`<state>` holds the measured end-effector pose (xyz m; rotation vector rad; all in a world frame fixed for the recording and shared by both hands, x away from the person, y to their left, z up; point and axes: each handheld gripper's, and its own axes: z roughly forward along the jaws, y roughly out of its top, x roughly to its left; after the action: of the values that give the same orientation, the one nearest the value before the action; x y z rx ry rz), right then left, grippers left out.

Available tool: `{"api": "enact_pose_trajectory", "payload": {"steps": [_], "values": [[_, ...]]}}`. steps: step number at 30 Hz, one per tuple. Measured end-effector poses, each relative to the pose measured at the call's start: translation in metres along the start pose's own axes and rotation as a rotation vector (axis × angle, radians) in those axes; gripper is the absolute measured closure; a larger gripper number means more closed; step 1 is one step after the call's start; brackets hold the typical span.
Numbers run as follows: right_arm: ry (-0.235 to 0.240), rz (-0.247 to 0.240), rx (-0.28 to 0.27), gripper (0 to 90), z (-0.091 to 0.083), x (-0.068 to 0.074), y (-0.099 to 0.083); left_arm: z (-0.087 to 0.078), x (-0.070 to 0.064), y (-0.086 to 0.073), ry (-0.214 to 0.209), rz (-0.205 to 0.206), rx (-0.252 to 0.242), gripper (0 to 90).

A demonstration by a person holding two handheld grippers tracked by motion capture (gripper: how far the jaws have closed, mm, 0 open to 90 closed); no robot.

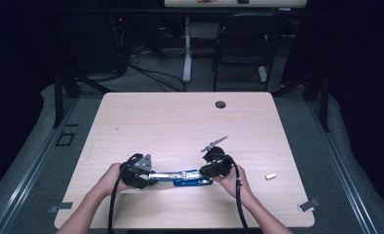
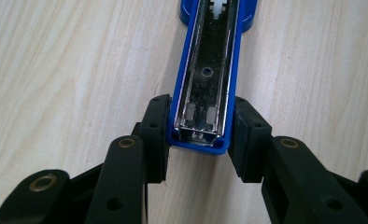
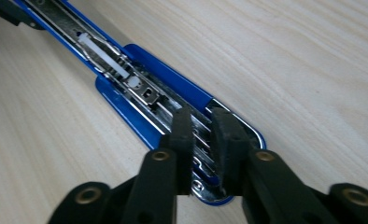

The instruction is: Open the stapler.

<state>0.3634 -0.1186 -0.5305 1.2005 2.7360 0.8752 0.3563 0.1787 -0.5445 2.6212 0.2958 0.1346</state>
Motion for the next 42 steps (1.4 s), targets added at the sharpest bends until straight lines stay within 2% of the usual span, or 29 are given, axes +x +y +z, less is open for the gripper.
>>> {"api": "enact_pose_trajectory", "payload": {"steps": [3, 7, 15, 16, 20, 23, 24, 33, 38, 42], "values": [[0.019, -0.005, -0.013, 66.1, -0.003, 0.001, 0.001, 0.0, 0.0, -0.001, 0.0, 0.0, 0.0, 63.0], [0.003, -0.019, -0.027, 53.7, -0.016, 0.0, 0.002, 0.001, -0.001, -0.001, 0.005, 0.001, -0.003, 62.9], [-0.054, 0.014, -0.061, 34.1, -0.049, -0.013, -0.008, 0.004, -0.001, -0.003, 0.01, -0.008, 0.001, 62.6], [-0.066, 0.003, -0.054, 32.2, -0.056, -0.017, -0.011, 0.004, -0.001, -0.003, 0.011, -0.01, 0.002, 62.5], [-0.102, 0.032, -0.065, 20.1, -0.072, -0.026, -0.02, 0.005, -0.001, -0.004, 0.01, -0.008, 0.003, 62.5], [-0.121, 0.06, -0.076, 16.6, -0.082, -0.035, -0.029, 0.007, -0.001, -0.004, 0.017, -0.008, 0.007, 62.5], [-0.128, 0.072, -0.076, 15.8, -0.084, -0.038, -0.032, 0.007, -0.001, -0.004, 0.006, -0.006, 0.012, 62.5], [-0.201, 0.17, -0.071, 14.5, -0.103, -0.069, -0.067, 0.01, -0.001, -0.004, 0.01, -0.004, 0.022, 62.7], [-0.267, 0.211, -0.04, 16.6, -0.109, -0.084, -0.084, 0.011, 0.0, -0.004, 0.008, -0.009, 0.019, 62.8], [-0.307, 0.265, 0.017, 19.9, -0.108, -0.102, -0.1, 0.011, 0.0, -0.004, 0.006, -0.009, 0.019, 62.8]]}}
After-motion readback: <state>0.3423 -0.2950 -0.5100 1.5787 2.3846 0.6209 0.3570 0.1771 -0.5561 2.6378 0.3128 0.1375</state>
